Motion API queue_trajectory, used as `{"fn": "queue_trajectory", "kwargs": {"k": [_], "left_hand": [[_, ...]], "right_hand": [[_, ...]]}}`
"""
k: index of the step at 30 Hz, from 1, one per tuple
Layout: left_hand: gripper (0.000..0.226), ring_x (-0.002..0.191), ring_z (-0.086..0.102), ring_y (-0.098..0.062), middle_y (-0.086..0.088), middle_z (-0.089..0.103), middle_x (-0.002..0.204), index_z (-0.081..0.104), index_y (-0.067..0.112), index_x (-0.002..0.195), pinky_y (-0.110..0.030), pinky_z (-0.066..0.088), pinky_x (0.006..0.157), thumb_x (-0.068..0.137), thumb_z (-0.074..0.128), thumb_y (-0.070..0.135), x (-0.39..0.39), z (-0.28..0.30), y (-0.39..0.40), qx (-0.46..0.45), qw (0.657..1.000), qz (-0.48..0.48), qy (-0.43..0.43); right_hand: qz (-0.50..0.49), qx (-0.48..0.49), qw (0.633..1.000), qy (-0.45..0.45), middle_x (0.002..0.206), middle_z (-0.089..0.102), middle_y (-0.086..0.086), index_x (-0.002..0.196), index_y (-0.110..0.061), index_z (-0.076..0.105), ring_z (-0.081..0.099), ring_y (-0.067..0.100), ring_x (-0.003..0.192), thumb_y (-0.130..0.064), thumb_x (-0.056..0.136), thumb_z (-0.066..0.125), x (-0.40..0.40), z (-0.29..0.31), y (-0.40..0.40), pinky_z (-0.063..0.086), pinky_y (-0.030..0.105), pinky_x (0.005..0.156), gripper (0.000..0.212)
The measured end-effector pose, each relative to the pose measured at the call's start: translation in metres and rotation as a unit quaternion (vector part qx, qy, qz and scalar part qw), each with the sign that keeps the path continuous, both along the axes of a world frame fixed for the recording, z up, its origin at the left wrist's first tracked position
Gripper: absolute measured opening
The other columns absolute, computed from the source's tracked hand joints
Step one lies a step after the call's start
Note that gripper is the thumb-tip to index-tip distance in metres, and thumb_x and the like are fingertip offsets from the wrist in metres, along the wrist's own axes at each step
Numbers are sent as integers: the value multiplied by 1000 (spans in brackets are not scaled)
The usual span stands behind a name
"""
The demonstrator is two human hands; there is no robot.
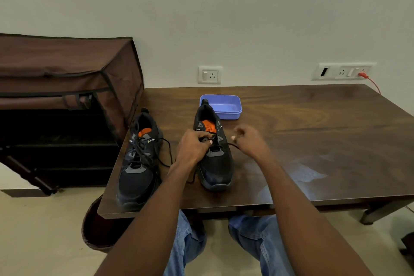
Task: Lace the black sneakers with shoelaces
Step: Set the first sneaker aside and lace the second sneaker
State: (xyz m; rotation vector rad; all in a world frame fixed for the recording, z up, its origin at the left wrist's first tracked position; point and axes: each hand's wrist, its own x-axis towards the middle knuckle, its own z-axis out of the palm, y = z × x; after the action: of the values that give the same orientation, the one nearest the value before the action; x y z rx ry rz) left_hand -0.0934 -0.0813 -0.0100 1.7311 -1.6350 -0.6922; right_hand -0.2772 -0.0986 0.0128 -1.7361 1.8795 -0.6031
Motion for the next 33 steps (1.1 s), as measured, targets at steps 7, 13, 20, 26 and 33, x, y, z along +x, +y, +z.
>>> {"fn": "queue_trajectory", "kwargs": {"k": [7, 13, 20, 26, 33], "left_hand": [[26, 98, 64, -12, 5, 71, 112, 73, 28, 117, -30, 53, 82, 93, 65, 21, 0, 1, 0, 5, 1000, -8, -2], [27, 102, 63, -14, 3, 69, 117, 73, 32, 115, -35, 55, 87, 91, 66, 23, 2, 1, -1, 13, 1000, -5, 4], [27, 100, 64, -13, 2, 70, 115, 73, 27, 117, -34, 55, 88, 92, 66, 21, 3, 1, 1, 7, 1000, -13, 16], [28, 96, 63, -10, 2, 68, 116, 70, 26, 120, -29, 54, 84, 94, 64, 19, 2, 3, 2, 15, 1000, -26, 10], [28, 86, 63, -7, 3, 71, 108, 73, 27, 116, -23, 51, 73, 91, 64, 17, 4, 6, 3, 21, 1000, -15, 11]], "right_hand": [[56, 37, 998, 2, 91, 68, 4, 77, -22, 62, 62, 22, 89, -6, 93, 55, 9, 3, -3, 50, 36, 80, 24], [-337, -155, 925, 84, 118, 63, 19, 113, -2, 63, 54, 36, 112, -8, 94, 57, -51, 15, -2, 44, 46, 95, 21], [-80, -87, 987, 111, 113, 67, 13, 107, -12, 68, 59, 33, 111, -16, 90, 63, -16, 2, -3, 48, 45, 97, 18], [117, 58, 987, 93, 95, 65, 1, 91, -22, 63, 58, 19, 99, -18, 97, 58, 20, 6, 3, 41, 45, 104, 9], [-138, -13, 984, 115, 104, 71, 19, 97, -4, 69, 64, 37, 101, -18, 94, 53, -27, 17, -1, 49, 40, 92, 22]]}}
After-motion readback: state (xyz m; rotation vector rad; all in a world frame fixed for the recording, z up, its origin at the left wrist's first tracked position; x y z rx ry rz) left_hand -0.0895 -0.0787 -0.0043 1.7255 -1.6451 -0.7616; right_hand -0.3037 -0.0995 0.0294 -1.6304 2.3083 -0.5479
